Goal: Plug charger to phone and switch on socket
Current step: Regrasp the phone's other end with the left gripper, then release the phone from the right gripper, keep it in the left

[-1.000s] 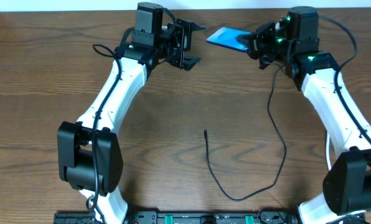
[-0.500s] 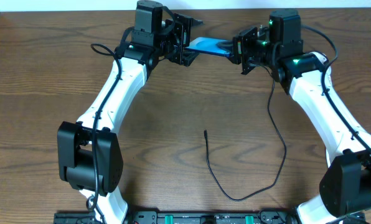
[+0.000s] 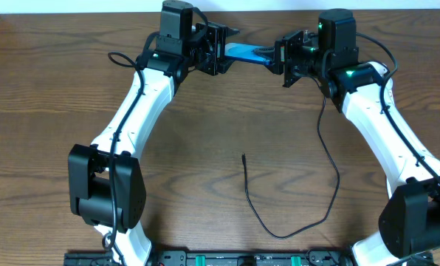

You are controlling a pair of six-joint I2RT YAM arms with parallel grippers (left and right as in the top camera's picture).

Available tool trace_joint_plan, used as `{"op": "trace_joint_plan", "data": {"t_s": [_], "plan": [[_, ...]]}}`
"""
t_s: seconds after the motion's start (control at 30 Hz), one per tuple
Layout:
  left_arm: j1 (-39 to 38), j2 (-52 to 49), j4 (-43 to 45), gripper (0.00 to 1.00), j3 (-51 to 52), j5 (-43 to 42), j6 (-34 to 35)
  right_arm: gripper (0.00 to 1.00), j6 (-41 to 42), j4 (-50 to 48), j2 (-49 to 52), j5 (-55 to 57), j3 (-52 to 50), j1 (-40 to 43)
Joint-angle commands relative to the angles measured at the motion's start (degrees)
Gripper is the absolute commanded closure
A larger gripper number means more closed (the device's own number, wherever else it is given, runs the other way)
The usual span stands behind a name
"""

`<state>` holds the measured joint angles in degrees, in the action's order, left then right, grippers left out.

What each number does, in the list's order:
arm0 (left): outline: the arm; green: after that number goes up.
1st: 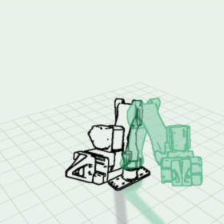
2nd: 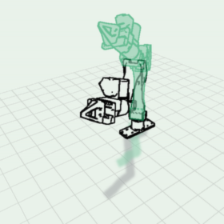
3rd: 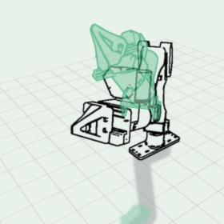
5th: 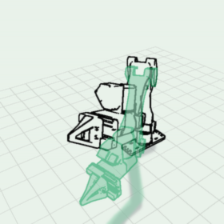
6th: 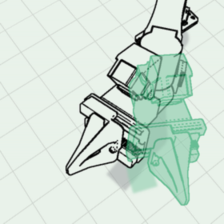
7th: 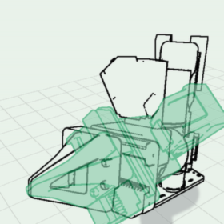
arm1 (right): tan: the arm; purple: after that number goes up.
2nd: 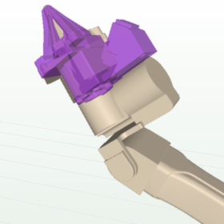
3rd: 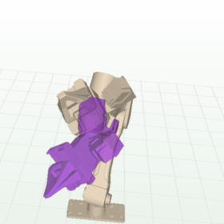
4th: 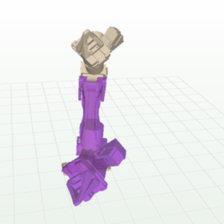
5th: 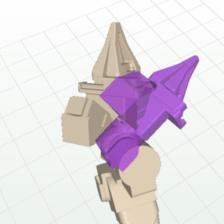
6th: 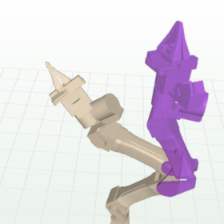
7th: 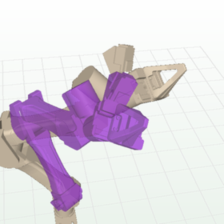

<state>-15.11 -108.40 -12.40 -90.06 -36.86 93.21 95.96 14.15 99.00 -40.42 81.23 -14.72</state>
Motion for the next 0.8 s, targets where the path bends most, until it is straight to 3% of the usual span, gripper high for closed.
{"op": "trace_joint_plan", "data": {"t_s": [0.0, 0.17, 0.27, 0.47, 0.53, 0.7, 0.77], "plan": [[-0.6, 0.7, 0.2, 0.42, -0.3, 0.7, 0.1, 0.99, 1.6, -0.7, -0.3, -2.6, 1.2, -0.4], [-0.7, 0.7, 0.2, 0.42, -0.3, 0.7, 0.1, 0.99, 1.9, -0.7, -0.3, -3.2, 1.2, -0.4], [-0.7, 0.7, 0.1, 0.67, -0.3, 0.7, 0.1, 0.99, 2.2, -1.0, -0.3, -3.4, 1.2, -0.4], [-0.7, 0.7, 0.1, 0.81, -0.3, 0.7, 0.1, 0.99, 2.2, -2.0, -0.3, -3.9, 1.2, -0.4], [-0.7, 0.7, 0.1, 0.91, -0.3, 0.7, 0.1, 0.99, 2.2, -2.0, -0.3, -3.9, 1.2, -0.7], [-0.7, 0.7, 0.1, 0.93, -0.3, 0.7, 0.1, 0.97, 2.2, -2.9, -0.3, -3.7, 1.2, -1.5], [-0.7, 0.7, 0.1, 0.92, -0.3, 0.7, 0.1, 0.85, 2.2, -3.3, -0.3, -3.5, 1.2, -1.7]]}}
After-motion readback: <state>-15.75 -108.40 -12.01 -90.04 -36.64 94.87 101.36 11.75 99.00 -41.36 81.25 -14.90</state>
